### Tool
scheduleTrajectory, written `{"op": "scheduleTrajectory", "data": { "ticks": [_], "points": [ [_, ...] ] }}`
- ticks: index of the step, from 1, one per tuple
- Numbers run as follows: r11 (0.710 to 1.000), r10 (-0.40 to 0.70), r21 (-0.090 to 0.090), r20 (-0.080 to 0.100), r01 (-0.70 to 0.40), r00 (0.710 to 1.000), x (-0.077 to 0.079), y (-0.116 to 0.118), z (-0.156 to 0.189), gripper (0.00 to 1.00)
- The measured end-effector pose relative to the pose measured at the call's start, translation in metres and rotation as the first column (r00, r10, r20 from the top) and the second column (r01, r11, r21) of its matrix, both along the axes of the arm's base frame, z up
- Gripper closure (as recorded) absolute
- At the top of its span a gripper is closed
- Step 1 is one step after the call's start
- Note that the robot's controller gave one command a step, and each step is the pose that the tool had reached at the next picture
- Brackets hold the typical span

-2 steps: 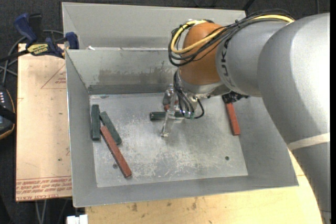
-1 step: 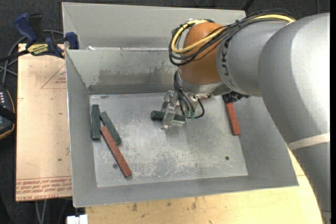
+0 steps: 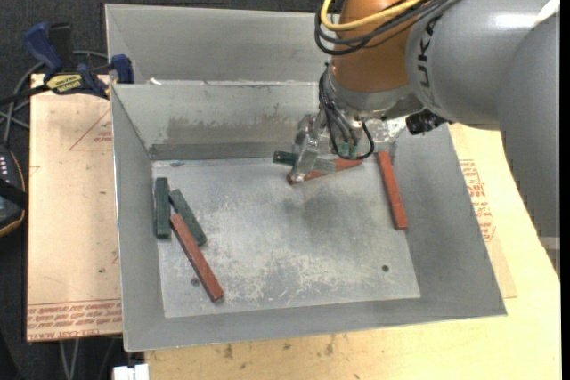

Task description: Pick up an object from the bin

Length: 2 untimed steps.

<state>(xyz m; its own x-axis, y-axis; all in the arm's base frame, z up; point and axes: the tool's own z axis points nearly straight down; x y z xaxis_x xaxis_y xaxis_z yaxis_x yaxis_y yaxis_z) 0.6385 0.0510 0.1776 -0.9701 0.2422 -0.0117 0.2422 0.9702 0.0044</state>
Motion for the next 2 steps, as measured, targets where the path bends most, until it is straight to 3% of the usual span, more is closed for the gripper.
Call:
{"op": "scheduleTrajectory", "data": {
  "ticks": [1,2],
  "points": [
    [0.997,-0.076,0.001,-0.009,0.076,0.997,0.019,-0.0155,-0.1102,1.0],
    [0.997,-0.074,0.0,-0.024,0.074,0.997,0.0161,-0.0147,-0.1082,0.0]
  ]
}}
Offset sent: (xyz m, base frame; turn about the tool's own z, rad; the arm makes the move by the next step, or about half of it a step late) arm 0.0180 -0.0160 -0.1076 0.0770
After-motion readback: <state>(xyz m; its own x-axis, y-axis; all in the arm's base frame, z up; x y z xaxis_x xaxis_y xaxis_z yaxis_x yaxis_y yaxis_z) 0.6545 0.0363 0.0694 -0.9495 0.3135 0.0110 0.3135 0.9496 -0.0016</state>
